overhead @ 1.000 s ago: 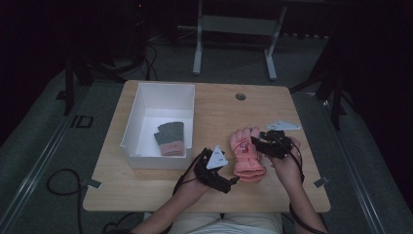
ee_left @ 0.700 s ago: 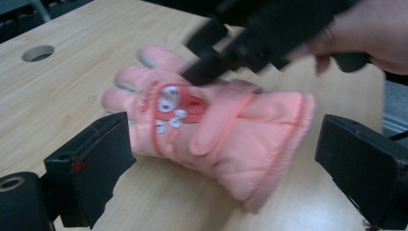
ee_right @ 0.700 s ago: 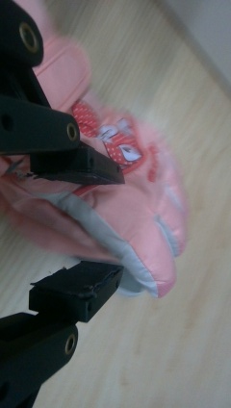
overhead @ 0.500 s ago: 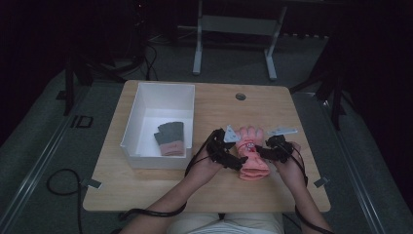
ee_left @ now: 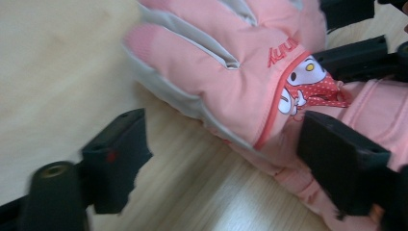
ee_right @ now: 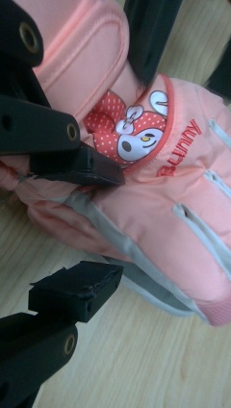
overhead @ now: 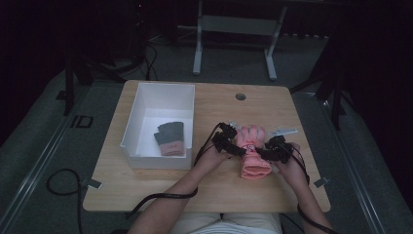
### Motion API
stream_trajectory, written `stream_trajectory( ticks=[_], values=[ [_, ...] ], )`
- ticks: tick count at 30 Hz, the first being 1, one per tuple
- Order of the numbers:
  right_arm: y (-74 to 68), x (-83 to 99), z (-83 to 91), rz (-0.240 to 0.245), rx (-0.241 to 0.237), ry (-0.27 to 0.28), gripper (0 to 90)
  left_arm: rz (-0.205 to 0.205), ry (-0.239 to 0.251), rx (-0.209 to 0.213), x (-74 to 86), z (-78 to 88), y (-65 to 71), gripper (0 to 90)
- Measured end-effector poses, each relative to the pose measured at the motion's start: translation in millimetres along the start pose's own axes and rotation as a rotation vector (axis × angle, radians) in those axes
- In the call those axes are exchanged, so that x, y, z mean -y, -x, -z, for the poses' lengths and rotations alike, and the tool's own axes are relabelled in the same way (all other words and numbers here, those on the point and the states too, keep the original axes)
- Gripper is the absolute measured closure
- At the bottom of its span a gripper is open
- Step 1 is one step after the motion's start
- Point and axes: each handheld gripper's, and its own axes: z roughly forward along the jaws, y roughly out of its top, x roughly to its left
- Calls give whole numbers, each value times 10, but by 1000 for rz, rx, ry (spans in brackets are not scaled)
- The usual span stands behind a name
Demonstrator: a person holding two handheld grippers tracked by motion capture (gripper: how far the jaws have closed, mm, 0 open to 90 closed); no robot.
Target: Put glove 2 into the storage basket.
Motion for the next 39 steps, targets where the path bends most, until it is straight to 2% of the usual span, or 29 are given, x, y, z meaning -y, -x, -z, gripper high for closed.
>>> stream_trajectory(
  ticks=[2,3,5,6,9,11,15,21,25,26,31,32,34,39],
  values=[
    [24,11,-20,-25,-18,-1,505,37,-18,49,-12,-69,-74,211],
    [34,22,-34,-36,-29,5,508,38,-29,60,-17,-107,-87,217],
    [32,38,-66,-56,-61,9,565,59,-34,112,-32,-167,-109,308],
    [31,39,-75,-61,-70,10,591,58,-31,139,-41,-178,-108,391],
    [27,32,-76,-73,-73,12,653,42,-26,158,-76,-172,-67,590],
    [29,43,-70,-84,-77,20,678,33,-30,158,-99,-161,-43,681],
    [33,50,-42,-100,-82,41,709,23,-39,160,-147,-115,-8,778],
    [41,33,32,-105,-91,64,730,-11,-32,141,-207,-6,76,796],
    [21,-7,136,-115,-98,103,731,-12,-12,134,-252,113,116,797],
    [11,-29,173,-112,-99,116,732,-25,-1,126,-288,230,156,797],
    [-97,-177,366,-82,-90,168,733,-55,20,76,-390,526,246,796],
    [-97,-177,366,-82,-90,168,733,-55,20,76,-390,526,246,796],
    [-141,-250,442,-78,-94,186,733,-64,25,57,-443,689,273,796],
    [-249,-436,575,-64,-106,217,733,-64,37,34,-502,938,273,795]
  ],
)
